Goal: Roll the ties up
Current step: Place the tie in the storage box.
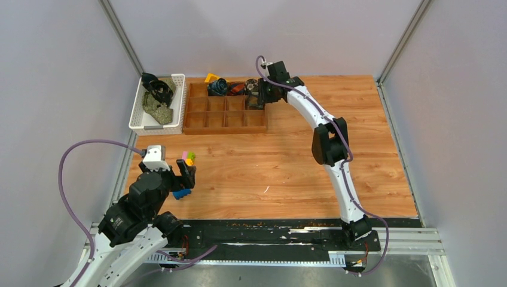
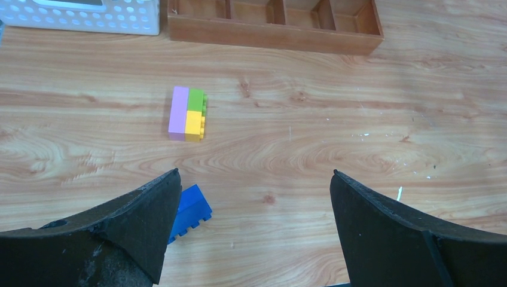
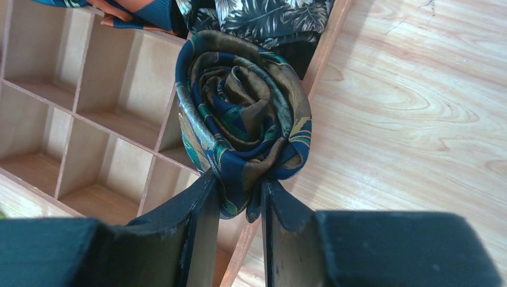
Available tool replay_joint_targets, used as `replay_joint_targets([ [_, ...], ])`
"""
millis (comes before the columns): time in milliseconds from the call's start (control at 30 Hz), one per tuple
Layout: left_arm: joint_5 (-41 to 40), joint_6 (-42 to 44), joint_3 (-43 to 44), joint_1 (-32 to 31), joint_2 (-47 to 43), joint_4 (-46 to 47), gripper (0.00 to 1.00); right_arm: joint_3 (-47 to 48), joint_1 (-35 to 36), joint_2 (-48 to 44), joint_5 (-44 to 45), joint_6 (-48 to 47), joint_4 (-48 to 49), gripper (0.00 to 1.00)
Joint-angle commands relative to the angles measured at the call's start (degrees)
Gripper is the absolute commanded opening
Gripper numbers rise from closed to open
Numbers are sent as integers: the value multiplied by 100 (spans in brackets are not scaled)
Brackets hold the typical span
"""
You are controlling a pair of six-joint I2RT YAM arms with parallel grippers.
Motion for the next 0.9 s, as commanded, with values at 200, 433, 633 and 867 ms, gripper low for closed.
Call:
replay_joint_targets([
  [200, -35, 125, -54, 18, -36, 263, 100, 355, 48, 323, -185, -473, 367, 0],
  [433, -71, 131, -63, 18, -61, 273, 100, 149, 91, 166, -228, -496, 377, 39],
  [633, -73, 125, -63, 18, -84, 263, 100, -81, 137, -333, -177, -512, 308, 57],
  [867, -108, 116, -72, 18, -123, 256, 100, -141, 175, -1123, -92, -549, 41, 74],
])
